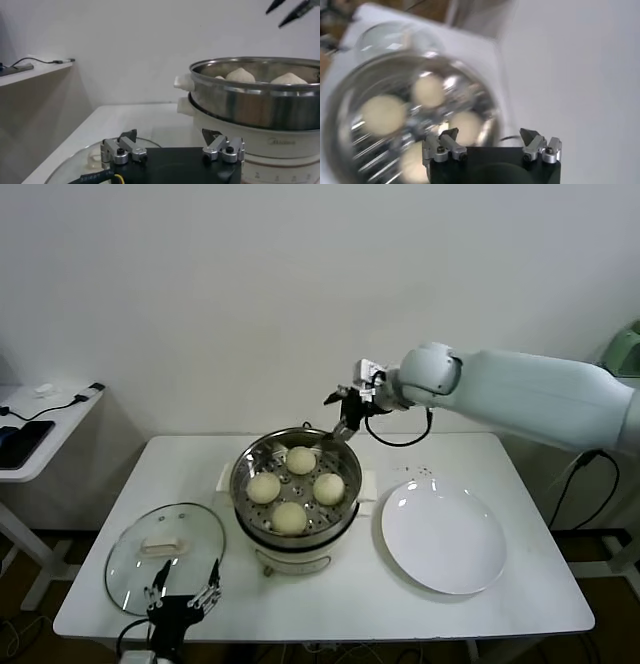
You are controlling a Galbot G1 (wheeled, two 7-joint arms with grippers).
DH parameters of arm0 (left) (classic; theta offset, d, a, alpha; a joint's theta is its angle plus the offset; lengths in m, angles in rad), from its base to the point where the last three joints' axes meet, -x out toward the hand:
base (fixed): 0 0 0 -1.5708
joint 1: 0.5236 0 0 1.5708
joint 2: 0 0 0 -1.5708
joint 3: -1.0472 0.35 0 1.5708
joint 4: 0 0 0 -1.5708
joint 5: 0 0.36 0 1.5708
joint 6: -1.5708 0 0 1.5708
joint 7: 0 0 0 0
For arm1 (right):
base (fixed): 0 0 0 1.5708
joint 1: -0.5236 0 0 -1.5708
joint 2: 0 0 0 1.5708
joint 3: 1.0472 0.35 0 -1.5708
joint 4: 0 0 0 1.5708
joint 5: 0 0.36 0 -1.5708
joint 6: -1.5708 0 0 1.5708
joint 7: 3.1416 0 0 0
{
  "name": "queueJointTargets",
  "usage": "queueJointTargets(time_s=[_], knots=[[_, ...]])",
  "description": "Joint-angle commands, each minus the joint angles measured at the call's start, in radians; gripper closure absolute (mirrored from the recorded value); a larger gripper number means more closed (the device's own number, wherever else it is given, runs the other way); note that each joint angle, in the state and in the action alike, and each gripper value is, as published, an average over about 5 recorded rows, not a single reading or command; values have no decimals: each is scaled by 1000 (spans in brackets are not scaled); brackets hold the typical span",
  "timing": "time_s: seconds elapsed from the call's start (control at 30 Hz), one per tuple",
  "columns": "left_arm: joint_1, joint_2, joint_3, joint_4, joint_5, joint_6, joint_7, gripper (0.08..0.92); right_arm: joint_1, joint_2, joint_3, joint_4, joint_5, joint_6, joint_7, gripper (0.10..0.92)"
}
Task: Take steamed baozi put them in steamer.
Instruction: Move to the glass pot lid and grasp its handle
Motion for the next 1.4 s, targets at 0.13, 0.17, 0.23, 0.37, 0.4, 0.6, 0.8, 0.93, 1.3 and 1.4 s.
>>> queueJointTargets(time_s=[0.13,0.17,0.23,0.37,0.4,0.6,0.8,0.93,1.3,1.4], knots=[[-40,15,-19,15,-38,2,1,177,-870,-402,904,200,-158,121,434,202],[-45,18,-22,18,-41,0,2,177,-970,-406,992,217,-175,130,435,202],[-53,24,-27,24,-47,-4,3,177,-1174,-394,1184,247,-207,143,437,203],[-64,31,-33,37,-45,0,0,177,-1508,-295,1514,289,-272,194,437,203],[-66,32,-34,41,-41,2,-1,177,-1580,-258,1574,295,-293,219,432,203],[-68,46,-42,68,-22,-10,-8,177,-1842,-28,1768,315,-418,370,399,203],[-58,52,-48,76,-17,4,-23,177,-1974,163,1810,273,-510,487,373,202],[-48,53,-49,76,-3,-1,-31,177,-2032,251,1816,256,-514,546,355,203],[-79,55,-82,138,486,-163,-165,177,-2072,323,1785,228,-537,555,360,203],[-80,79,-106,168,741,-220,-220,177,-2065,330,1774,217,-576,549,366,202]])
